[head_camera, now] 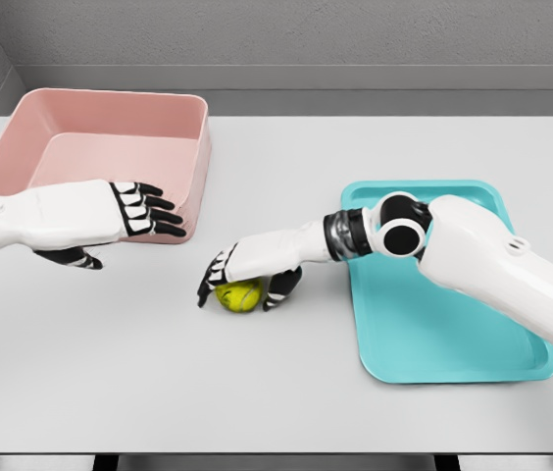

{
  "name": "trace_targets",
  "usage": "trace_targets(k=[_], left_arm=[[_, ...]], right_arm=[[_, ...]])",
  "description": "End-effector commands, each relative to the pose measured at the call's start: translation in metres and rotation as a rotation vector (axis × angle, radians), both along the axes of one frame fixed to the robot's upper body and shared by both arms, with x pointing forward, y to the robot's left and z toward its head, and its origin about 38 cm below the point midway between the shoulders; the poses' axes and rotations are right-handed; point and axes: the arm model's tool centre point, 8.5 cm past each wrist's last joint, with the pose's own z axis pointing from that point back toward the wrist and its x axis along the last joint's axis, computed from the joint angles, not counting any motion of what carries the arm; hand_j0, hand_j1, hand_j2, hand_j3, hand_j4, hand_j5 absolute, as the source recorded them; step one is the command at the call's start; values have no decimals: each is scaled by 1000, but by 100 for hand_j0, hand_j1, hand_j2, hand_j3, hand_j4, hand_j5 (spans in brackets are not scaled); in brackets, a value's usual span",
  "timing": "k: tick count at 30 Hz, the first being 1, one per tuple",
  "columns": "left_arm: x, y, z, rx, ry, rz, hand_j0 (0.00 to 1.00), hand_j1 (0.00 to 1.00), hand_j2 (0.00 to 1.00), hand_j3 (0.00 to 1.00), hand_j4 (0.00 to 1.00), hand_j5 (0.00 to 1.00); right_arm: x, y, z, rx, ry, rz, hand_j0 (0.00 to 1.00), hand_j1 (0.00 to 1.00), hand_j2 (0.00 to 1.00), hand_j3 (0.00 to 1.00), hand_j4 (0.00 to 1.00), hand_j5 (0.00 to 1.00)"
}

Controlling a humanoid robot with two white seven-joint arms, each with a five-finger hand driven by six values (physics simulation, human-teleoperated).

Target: Put the tennis from the blue tray into the pink basket with both arms

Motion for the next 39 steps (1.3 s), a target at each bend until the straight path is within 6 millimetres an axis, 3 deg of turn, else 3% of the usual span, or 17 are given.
trace_targets(k=[1,2,4,9,10,12,13,15,17,20,24,32,35,39], left_arm=[[-5,22,-1,111,12,39,100,100,100,100,100,100],[-7,33,2,131,11,62,100,100,100,100,100,100],[-7,36,4,134,9,68,100,100,100,100,100,100],[-9,33,2,91,17,68,100,100,100,100,100,100],[-7,24,5,-8,-11,55,100,100,100,100,100,100],[-3,8,7,-95,-36,26,100,100,100,100,100,100],[-2,1,5,-120,-36,12,100,100,100,100,100,100],[1,-25,-3,-165,-22,-43,100,100,100,100,100,100],[1,-47,-11,-190,-2,-91,100,100,100,100,100,100],[2,-77,-20,-173,12,-159,100,100,100,100,100,100],[-1,-95,-38,-18,52,-220,100,100,100,100,100,100],[8,-126,-13,-37,-3,-287,100,100,100,100,100,100],[6,-130,-12,-69,26,-294,100,100,100,100,100,100],[-1,-130,-31,-29,114,-305,100,100,100,100,100,100]], right_arm=[[0,1,1,8,4,-1,100,100,100,100,100,100],[1,-1,3,8,0,-4,100,100,100,100,100,100],[9,-13,13,3,-23,-29,100,100,100,100,100,100],[48,-100,61,-40,-137,-199,100,100,100,100,100,100],[60,-126,88,-18,-187,-264,100,100,100,100,100,100],[68,-156,115,9,-238,-336,100,100,100,100,100,100],[73,-195,143,51,-291,-434,100,100,100,100,100,100],[67,-279,137,69,-279,-642,100,100,100,100,100,100],[66,-306,118,73,-241,-730,100,100,100,100,100,100],[68,-319,112,66,-224,-770,100,100,100,100,100,100],[69,-319,110,66,-218,-773,100,100,100,100,100,100],[68,-308,98,62,-194,-750,100,100,100,100,100,100],[68,-310,97,59,-192,-757,100,100,100,100,100,100],[67,-311,95,53,-189,-758,100,100,100,100,100,100]])
